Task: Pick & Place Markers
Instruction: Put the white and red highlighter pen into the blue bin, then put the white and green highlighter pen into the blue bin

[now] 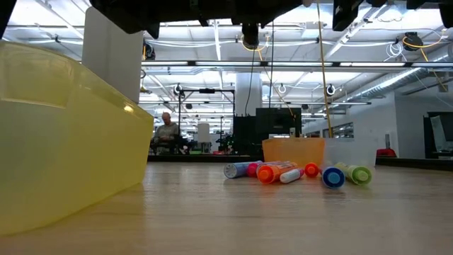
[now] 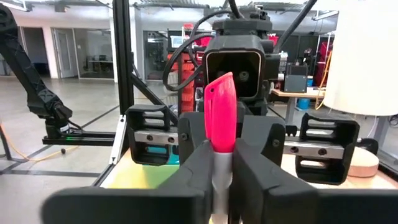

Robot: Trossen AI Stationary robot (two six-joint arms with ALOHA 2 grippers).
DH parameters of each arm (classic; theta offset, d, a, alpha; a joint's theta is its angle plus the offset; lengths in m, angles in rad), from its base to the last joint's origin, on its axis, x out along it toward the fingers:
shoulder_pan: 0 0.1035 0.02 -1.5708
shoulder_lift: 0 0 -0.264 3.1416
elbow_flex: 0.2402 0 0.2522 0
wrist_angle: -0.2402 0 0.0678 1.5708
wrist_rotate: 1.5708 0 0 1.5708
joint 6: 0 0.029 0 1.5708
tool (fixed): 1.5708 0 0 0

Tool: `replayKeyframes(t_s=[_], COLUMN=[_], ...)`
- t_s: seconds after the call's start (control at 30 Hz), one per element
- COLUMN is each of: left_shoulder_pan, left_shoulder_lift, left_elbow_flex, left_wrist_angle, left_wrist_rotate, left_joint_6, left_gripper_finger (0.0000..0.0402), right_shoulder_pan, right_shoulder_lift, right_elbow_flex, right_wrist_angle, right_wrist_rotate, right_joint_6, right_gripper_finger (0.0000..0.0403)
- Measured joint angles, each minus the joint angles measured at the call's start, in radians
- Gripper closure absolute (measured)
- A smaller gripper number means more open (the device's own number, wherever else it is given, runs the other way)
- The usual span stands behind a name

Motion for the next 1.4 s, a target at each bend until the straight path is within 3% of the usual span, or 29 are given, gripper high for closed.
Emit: replayKeyframes(t_s=[0.17,0.27,0.33,0.43,0.53,0.67,0.8,0.93,1.03,1.23,1.4], left_shoulder_pan=[-0.066,-0.154,-0.232,-0.373,-0.531,-0.718,-0.842,-0.895,-0.902,-0.882,-0.858], left_shoulder_lift=[-0.138,-0.259,-0.334,-0.434,-0.486,-0.486,-0.423,-0.345,-0.308,-0.285,-0.284], left_elbow_flex=[0.000,0.005,0.002,0.002,0.002,0.001,0.000,0.000,0.000,0.000,0.000], left_wrist_angle=[-0.255,-0.541,-0.781,-1.108,-1.388,-1.643,-1.849,-1.960,-1.956,-1.894,-1.873], left_wrist_rotate=[-0.068,-0.222,-0.364,-0.510,-0.561,-0.636,-0.560,-0.387,-0.334,-0.334,-0.418], left_joint_6=[0.030,-0.008,-0.125,-0.470,-0.927,-1.515,-2.050,-2.402,-2.491,-2.472,-2.371], left_gripper_finger=[0.0366,0.0366,0.0366,0.0366,0.0366,0.0366,0.0364,0.0360,0.0340,0.0295,0.0271], right_shoulder_pan=[0.025,0.047,0.057,0.072,0.078,0.080,0.079,0.079,0.079,0.077,0.072], right_shoulder_lift=[-0.006,-0.005,-0.010,-0.027,-0.057,-0.089,-0.117,-0.136,-0.151,-0.161,-0.166], right_elbow_flex=[-0.006,-0.008,-0.007,-0.008,-0.008,-0.008,-0.008,-0.008,-0.008,-0.007,-0.007], right_wrist_angle=[-0.009,-0.018,-0.008,-0.021,-0.014,-0.018,-0.018,-0.018,-0.019,-0.012,-0.013], right_wrist_rotate=[0.001,0.002,0.005,0.012,0.050,0.053,0.052,0.051,0.050,0.050,0.050], right_joint_6=[0.002,-0.001,-0.001,-0.002,-0.011,-0.043,-0.098,-0.163,-0.183,-0.241,-0.282], right_gripper_finger=[0.0281,0.0241,0.0222,0.0207,0.0205,0.0211,0.0217,0.0218,0.0218,0.0219,0.0217])
